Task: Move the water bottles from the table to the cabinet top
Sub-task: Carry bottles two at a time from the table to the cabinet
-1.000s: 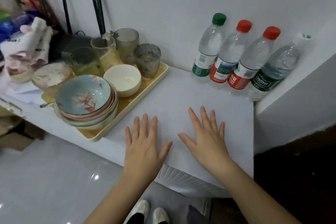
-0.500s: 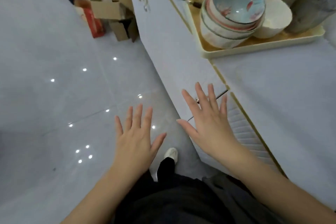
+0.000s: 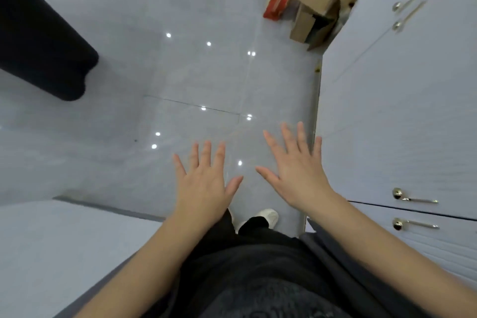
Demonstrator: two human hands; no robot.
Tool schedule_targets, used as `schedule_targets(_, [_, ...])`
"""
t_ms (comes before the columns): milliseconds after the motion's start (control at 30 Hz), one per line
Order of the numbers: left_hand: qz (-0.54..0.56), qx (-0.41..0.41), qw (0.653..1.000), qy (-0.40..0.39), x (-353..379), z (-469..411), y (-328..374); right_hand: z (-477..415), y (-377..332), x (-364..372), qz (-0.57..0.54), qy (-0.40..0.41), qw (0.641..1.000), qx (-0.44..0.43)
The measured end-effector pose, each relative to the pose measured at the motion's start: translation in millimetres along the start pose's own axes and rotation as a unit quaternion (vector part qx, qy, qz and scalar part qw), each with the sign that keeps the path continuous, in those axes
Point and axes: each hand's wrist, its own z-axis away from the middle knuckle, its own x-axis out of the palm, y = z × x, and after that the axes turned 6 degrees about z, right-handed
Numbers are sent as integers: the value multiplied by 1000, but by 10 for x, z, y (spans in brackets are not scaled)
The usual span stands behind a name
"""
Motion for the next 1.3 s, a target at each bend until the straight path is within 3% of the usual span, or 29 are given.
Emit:
schedule_targets(333, [71,-136,987,36,-350,-97,-1280,-755,-1339,-353,58,-18,992,-108])
schedule_targets(733, [162,-297,939,64,-522,-153,-2218,-1653,-2520,-690,126,-35,961,-243])
schedule_targets(1300, [256,-477,837,82,-1247,-815,-3882,-3244,-4667,-1475,249,-17,857,-451])
